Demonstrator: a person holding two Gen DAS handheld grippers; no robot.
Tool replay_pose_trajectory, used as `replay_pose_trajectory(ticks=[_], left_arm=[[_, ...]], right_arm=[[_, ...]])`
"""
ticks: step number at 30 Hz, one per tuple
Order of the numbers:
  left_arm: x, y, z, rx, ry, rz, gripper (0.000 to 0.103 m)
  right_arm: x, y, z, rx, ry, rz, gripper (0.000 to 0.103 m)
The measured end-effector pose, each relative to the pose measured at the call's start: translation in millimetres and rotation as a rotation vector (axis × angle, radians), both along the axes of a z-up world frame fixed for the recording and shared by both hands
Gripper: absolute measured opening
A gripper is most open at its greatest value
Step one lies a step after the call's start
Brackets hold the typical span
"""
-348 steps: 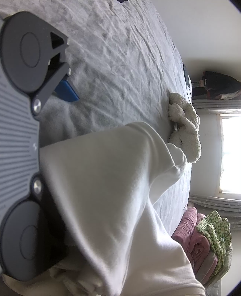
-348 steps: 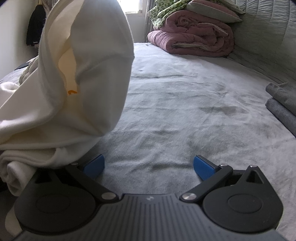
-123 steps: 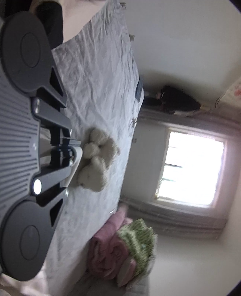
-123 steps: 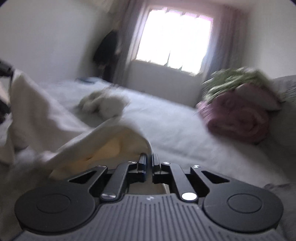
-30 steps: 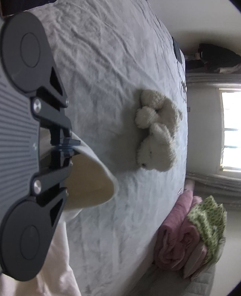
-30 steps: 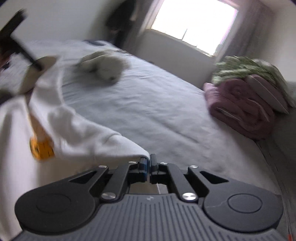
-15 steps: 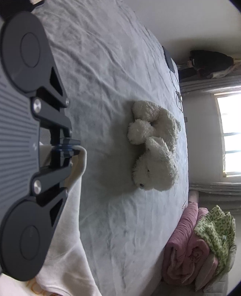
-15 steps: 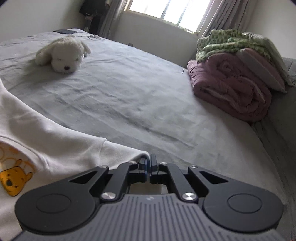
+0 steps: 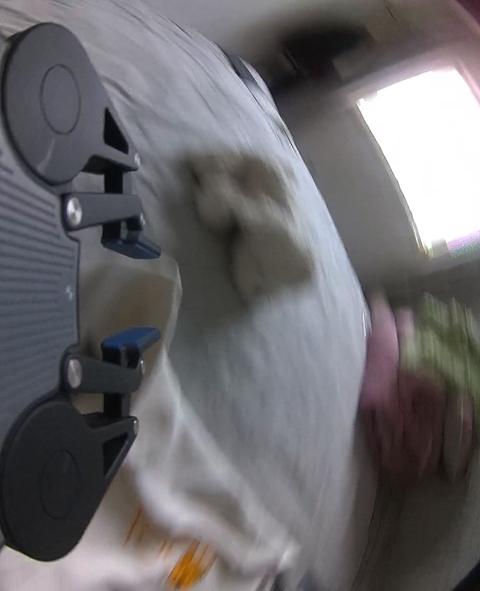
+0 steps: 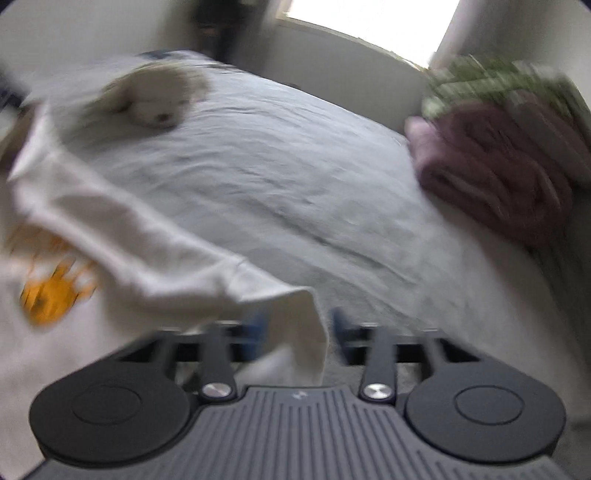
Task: Fold clothes
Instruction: 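Lower the shirt onto the bed with both grippers and open them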
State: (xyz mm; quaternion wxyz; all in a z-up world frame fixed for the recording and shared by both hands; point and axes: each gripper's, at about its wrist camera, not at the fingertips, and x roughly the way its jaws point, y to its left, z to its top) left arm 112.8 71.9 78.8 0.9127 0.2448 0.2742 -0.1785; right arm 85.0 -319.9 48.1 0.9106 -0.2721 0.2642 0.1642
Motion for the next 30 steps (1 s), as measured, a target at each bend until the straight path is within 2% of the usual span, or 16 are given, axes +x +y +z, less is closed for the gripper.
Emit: replay_pose_trajectory(ticks=[2, 4, 6, 8, 10, 12, 13, 14, 17, 19, 22, 25, 28, 30], left_arm=[[-13.3, -27.0, -8.5, 0.078, -0.030, -0.134, 0.043], [-21.1, -49.5, -22.6, 0.138, -0.018, -0.250, 0.043], [-23.9, -62.6, -37.6, 0.196, 0.020, -0.327, 0.043], [-24.4, -70.2, -51.5, 0.255, 0.045, -0.383, 0.043], [-18.7, -74.1, -58.8, 0.280, 0.035, -0.398, 0.044], [-0.2, -77.5, -55.7, 0.254, 0.024, -0.335, 0.045], [11.4, -80.0, -52.6, 0.238, 0.015, -0.290, 0.044], [26.0, -82.7, -47.5, 0.226, -0.013, -0.199, 0.044], [69.4, -87.1, -27.8, 0.169, -0.097, 0.113, 0.038], [80.6, -76.3, -6.2, 0.028, -0.098, 0.208, 0.039], [75.8, -63.6, 9.5, -0.073, -0.099, 0.271, 0.039], [52.1, -57.0, 9.9, -0.079, -0.060, 0.275, 0.039], [29.7, -43.6, 9.8, -0.116, 0.037, 0.303, 0.039], [0.5, -25.6, 9.6, -0.191, 0.134, 0.336, 0.039]], right_arm=[[-5.1, 7.6, 0.0, -0.027, -0.033, 0.039, 0.057], [-8.0, 15.0, 1.1, -0.001, -0.027, 0.103, 0.057], [-12.7, 30.4, -6.2, -0.076, -0.036, 0.167, 0.057], [-17.8, 45.4, -18.2, -0.202, -0.043, 0.228, 0.055], [-17.8, 53.6, -24.6, -0.244, -0.039, 0.277, 0.053], [-5.2, 57.8, -23.1, -0.222, -0.049, 0.245, 0.051], [3.8, 58.6, -20.9, -0.201, -0.054, 0.212, 0.047], [17.2, 58.3, -17.9, -0.169, -0.066, 0.152, 0.044], [63.8, 45.6, 2.5, -0.011, -0.124, -0.186, 0.044], [76.8, 33.0, 15.0, 0.094, -0.104, -0.306, 0.044], [70.8, 23.0, 25.2, 0.125, -0.108, -0.364, 0.044], [56.2, 8.4, 27.9, 0.182, -0.055, -0.365, 0.044], [27.5, -6.6, 30.2, 0.219, 0.011, -0.349, 0.044], [7.4, -9.1, 31.4, 0.265, 0.074, -0.331, 0.044]])
